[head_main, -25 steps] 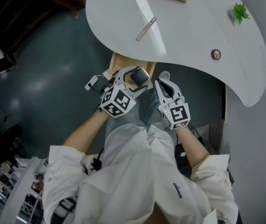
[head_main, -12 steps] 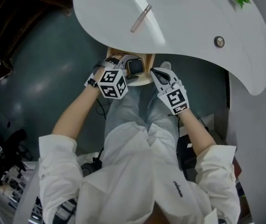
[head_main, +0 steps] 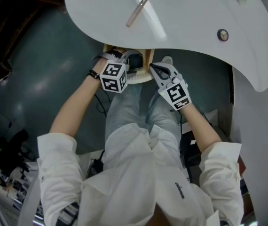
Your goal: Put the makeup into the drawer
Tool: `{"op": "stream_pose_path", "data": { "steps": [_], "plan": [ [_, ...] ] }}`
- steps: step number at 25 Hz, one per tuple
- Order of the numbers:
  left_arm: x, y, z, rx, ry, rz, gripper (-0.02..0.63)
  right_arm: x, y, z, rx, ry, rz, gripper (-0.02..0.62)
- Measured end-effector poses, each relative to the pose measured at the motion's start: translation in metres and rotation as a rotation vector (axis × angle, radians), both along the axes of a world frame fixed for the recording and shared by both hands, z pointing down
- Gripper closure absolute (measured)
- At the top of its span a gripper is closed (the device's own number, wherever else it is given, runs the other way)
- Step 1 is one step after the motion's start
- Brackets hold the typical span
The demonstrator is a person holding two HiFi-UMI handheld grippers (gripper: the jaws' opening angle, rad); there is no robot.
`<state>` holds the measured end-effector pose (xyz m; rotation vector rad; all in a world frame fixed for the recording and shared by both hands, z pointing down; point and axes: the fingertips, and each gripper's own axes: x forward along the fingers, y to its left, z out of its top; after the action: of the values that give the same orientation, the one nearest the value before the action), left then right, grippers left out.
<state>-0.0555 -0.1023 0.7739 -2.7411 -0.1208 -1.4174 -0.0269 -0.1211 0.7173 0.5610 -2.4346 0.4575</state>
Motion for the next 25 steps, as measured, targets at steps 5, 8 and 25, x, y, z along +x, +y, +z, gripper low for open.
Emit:
{"op": "stream_pose_path", "data": {
  "steps": [5,8,25],
  "plan": [
    [0.001,-0.005,0.018,-0.011,-0.04,0.031,0.252,0.0,0.0,0.001,-0.017,-0.021,0.033,0.578],
    [0.004,-0.004,0.022,-0.012,-0.051,0.058,0.252,-0.003,0.006,0.002,-0.024,-0.022,0.029,0.578],
    [0.004,0.006,0.073,-0.058,-0.143,0.13,0.252,0.001,0.014,0.001,-0.049,-0.028,0.055,0.578]
  ]
}}
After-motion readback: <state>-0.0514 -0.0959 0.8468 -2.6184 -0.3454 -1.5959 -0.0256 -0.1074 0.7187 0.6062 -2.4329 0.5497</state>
